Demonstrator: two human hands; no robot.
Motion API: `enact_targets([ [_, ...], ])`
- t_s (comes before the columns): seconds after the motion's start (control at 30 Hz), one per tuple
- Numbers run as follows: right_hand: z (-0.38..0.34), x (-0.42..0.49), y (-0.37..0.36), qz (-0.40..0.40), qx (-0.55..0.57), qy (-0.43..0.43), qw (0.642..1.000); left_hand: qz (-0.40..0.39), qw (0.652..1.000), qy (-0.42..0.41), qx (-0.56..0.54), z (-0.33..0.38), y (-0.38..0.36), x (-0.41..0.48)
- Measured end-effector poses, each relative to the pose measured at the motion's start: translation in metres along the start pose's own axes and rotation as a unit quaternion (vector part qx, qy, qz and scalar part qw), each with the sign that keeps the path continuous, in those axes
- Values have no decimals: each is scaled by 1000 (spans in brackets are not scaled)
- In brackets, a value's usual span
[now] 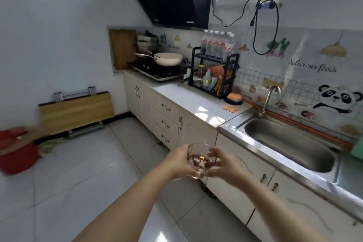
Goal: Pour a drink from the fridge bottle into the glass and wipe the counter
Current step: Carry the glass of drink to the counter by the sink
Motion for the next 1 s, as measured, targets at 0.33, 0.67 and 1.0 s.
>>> enact_targets([
  [0.33,19,197,4,42,31,-34,998,-30,999,-27,-5,-48,59,191],
  [0.67,35,357,43,118,39,-87,988,-82,994,-71,20,-57,104,374],
  [1.0,109,517,91,123,47,-107,986,-104,989,-61,80,-61,90,560],
])
Point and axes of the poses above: each hand's wrist, its own x-axis towards the middle knuckle, its own y-axis out of the back of the hand, z = x × y, the point moved 2 cm from there along x, towards the middle knuckle
